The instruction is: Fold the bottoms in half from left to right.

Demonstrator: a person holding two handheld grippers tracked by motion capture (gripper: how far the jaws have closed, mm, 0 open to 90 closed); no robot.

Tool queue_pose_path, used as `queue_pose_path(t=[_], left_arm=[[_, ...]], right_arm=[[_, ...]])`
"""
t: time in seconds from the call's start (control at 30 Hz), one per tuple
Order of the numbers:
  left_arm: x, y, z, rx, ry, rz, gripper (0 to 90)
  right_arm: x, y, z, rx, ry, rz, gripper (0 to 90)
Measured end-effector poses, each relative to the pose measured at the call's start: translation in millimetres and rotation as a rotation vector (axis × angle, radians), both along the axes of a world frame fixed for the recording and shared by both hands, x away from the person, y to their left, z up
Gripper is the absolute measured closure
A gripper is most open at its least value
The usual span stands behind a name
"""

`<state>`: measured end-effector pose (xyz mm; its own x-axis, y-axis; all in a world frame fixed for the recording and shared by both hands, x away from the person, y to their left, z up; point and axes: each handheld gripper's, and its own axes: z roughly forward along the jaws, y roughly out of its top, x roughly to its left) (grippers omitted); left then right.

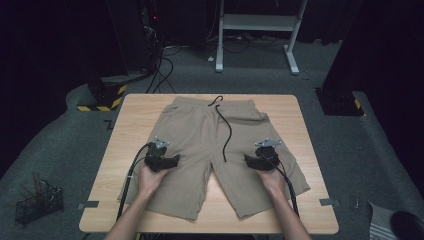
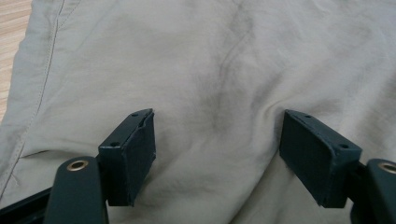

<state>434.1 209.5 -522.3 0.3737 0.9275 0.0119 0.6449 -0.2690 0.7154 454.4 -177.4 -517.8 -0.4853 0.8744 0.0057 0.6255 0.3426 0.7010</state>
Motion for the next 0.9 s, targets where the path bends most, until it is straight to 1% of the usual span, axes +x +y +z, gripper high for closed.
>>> queue_pose_path(t=[0.07,0.1,0.13,0.27,0.3,0.33,0.43,0.7,0.9], left_arm=[[-0.7,0.3,-0.2,0.001,-0.003,-0.003,26.8],[-2.5,0.4,-1.0,-0.008,-0.006,0.001,26.8],[-3.8,0.4,-1.6,-0.011,-0.011,0.001,26.8],[-8.6,0.3,-2.5,-0.015,-0.021,-0.004,26.8],[-12.7,0.3,-3.3,-0.020,-0.027,-0.006,26.8],[-12.7,0.3,-3.3,-0.020,-0.027,-0.006,26.8],[-20.2,0.3,-4.7,-0.024,-0.042,-0.006,26.8],[-26.7,-0.6,-4.2,-0.024,-0.037,-0.008,26.7],[-33.8,0.4,-4.7,-0.027,-0.042,-0.024,27.4]], right_arm=[[-0.4,0.5,-0.1,-0.004,-0.001,-0.002,36.9],[-1.9,2.6,-0.9,-0.031,-0.017,0.005,36.9],[-2.4,3.2,-0.8,-0.029,-0.012,0.001,36.9],[-3.8,2.5,-1.2,-0.029,-0.018,0.007,36.8],[-5.7,2.2,-1.7,-0.025,-0.022,0.008,36.8],[-6.8,1.7,-1.9,-0.026,-0.024,0.009,36.8],[-10.1,0.7,-2.9,-0.019,-0.034,0.009,36.9],[-13.2,-0.9,-4.8,-0.011,-0.050,0.008,36.8],[-17.5,-1.3,-5.2,-0.006,-0.053,0.003,36.9]])
